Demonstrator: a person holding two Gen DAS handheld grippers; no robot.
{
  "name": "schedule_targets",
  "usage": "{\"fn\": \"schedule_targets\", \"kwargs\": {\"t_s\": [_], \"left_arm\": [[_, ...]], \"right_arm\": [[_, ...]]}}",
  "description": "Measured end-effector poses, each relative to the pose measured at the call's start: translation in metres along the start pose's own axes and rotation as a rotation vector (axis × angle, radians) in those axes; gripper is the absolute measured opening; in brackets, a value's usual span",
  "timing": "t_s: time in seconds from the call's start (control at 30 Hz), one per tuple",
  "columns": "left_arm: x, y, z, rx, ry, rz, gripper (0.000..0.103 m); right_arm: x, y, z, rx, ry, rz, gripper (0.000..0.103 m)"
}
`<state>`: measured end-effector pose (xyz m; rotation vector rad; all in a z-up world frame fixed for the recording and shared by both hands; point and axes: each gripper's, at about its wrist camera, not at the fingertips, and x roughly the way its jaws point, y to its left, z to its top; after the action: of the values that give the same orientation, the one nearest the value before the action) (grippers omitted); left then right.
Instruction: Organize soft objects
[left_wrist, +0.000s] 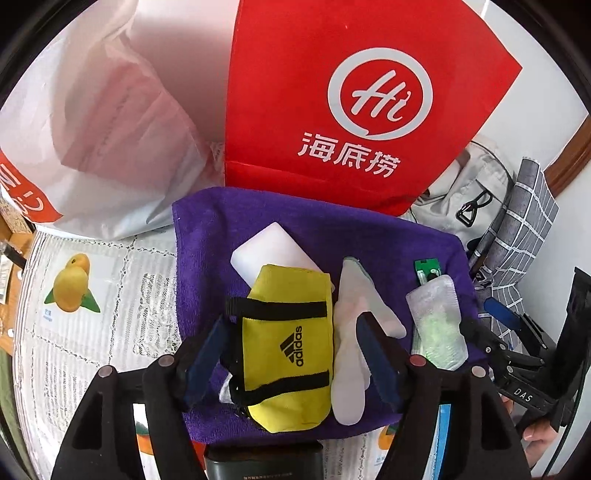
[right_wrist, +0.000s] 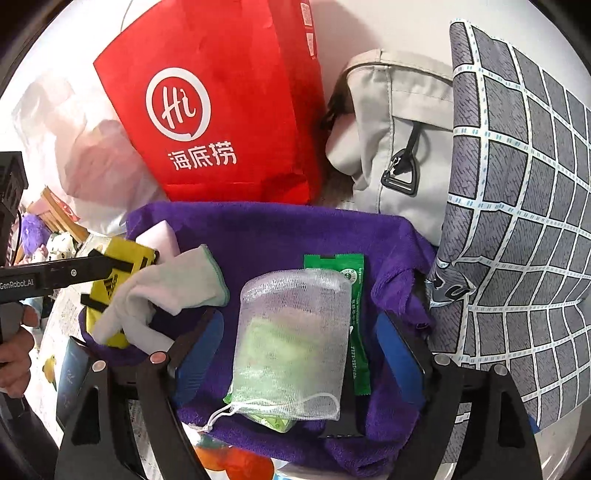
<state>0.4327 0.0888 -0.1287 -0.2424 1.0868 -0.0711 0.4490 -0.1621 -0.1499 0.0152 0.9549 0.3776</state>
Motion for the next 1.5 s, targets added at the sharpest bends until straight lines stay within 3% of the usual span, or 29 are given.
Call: {"fn": "schedule_targets", "kwargs": {"t_s": [0.3,0.53,0.7,0.83,0.97,1.2,1.5], "left_arm": [[-0.017,-0.004,-0.001,0.007,-0.027,-0.005,0.071],[-0.049,-0.019,-0.009,0.035,-0.082,-0.009,0.071],[-0.074,-0.037,-0.024,0.065,-0.101,-0.024,0.074],[-0.106,-0.051,-0.048,0.089,-0.114,-0.035,0.074],[-0.140,-0.058,-0.078,0.092,-0.137,-0.030,0.079],[-0.194,-0.060,-0.141,0.084,-0.176,-0.011,0.092],[-0.249,-0.058,-0.231,0.070,-0.212,0.038,0.093]], "right_arm": [[-0.017,-0.008,0.001,0.055,0.000,0.011,0.085],[-0.059,0.004,-0.004,0.060,-0.057,-0.029,0.085],[-0.090,0.014,-0.022,0.065,-0.041,-0.026,0.085],[-0.127,0.024,-0.039,0.033,-0.079,-0.109,0.091],[-0.162,0.032,-0.059,0.054,-0.117,-0.130,0.103],[-0.207,0.054,-0.103,0.040,-0.094,-0.195,0.103],[-0.270,0.086,-0.171,0.032,-0.108,-0.201,0.103]]}}
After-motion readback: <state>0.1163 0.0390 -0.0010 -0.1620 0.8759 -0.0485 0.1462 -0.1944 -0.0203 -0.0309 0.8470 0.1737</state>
